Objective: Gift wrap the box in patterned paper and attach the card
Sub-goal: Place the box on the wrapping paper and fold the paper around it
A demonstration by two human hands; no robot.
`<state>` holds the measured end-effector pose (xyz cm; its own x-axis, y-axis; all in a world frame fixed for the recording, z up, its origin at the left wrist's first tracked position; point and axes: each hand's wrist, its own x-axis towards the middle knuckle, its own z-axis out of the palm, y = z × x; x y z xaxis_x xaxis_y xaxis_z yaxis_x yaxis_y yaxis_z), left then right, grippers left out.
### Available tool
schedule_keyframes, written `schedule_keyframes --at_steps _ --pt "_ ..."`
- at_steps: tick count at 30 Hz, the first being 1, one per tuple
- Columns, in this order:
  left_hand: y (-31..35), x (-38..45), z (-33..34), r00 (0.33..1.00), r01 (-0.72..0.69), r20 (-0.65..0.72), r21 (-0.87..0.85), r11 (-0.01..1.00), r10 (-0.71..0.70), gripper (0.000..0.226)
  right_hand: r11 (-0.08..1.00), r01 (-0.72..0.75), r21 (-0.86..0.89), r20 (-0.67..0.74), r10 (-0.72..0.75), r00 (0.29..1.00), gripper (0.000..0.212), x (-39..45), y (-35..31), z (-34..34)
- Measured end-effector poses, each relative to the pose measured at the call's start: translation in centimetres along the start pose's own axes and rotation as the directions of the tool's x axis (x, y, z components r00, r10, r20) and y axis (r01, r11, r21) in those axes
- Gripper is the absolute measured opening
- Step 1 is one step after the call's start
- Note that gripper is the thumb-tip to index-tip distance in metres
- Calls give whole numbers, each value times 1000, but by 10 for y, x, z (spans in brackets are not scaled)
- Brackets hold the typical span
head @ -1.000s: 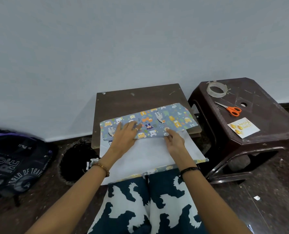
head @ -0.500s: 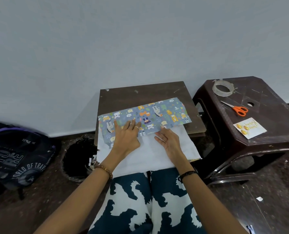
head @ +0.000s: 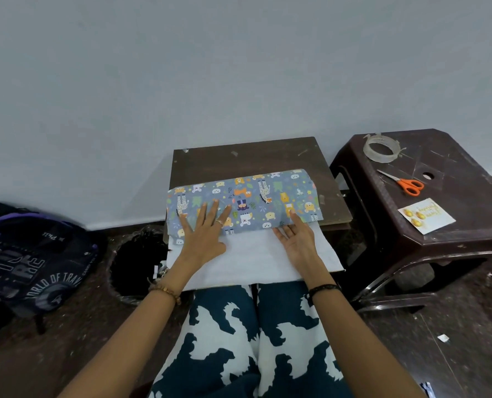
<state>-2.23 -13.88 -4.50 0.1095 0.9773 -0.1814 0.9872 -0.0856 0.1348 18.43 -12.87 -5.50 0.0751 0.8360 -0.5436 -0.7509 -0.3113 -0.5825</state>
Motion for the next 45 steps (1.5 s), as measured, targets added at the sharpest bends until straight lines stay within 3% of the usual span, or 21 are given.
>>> schedule_keyframes --at_steps 2,5,11,14,15,17,19,20,21,23,25,26,28,30,32,35,38,45 --pt "8 3 -4 998 58 32 -112 992 -55 70 1000 0 5 -35 1 999 29 1 0 3" --pt "17 3 -4 993 56 -91 -237 970 -80 49 1000 -1 26 -35 2 999 28 2 1 4" --pt "16 1 11 963 34 -261 -102 994 -60 55 999 22 -26 -26 -23 999 17 2 3 3" --pt "15 3 14 947 43 -314 -95 995 -71 56 990 98 -99 -65 -105 992 32 -3 7 4" --pt "15 3 15 941 44 -331 -97 994 -74 56 988 83 -129 -67 -92 994 29 -6 8 5" --pt "15 5 17 933 52 -348 -102 993 -85 55 971 -70 -230 -7 70 998 15 -15 7 7" --pt "16 6 20 929 58 -357 -113 992 -95 54 868 -196 -457 55 248 967 17 -26 2 13" --pt "17 7 21 927 59 -361 -123 991 -100 54 810 -177 -558 76 263 962 18 -29 1 17" --pt "18 7 20 927 61 -359 -132 989 -105 54 768 -104 -632 96 210 973 17 -31 0 24" --pt "20 7 19 935 71 -335 -137 988 -114 54 633 215 -744 210 -83 974 16 -29 2 35" --pt "21 6 17 944 73 -310 -132 989 -111 55 206 560 -802 469 -364 805 21 -22 2 45" --pt "22 4 17 948 70 -301 -127 989 -105 57 -1 651 -759 605 -370 705 29 -16 1 48" --pt "23 0 17 950 58 -298 -133 990 -95 60 -256 719 -646 762 -165 626 53 0 2 51" --pt "23 -4 20 945 41 -312 -167 985 -93 62 -484 696 -530 764 82 640 65 16 4 51" --pt "22 -9 28 930 6 -355 -235 972 -92 64 -645 642 -415 748 160 644 65 31 6 48" --pt "19 -19 48 916 -52 -396 -282 958 -67 72 -622 651 -435 800 65 596 56 42 5 53" --pt "17 -23 60 941 -32 -328 -313 949 -76 62 -600 661 -451 817 21 576 51 44 -1 66" --pt "14 -18 65 934 -88 -358 -286 954 -21 54 -568 597 -566 720 12 693 46 44 -9 80"
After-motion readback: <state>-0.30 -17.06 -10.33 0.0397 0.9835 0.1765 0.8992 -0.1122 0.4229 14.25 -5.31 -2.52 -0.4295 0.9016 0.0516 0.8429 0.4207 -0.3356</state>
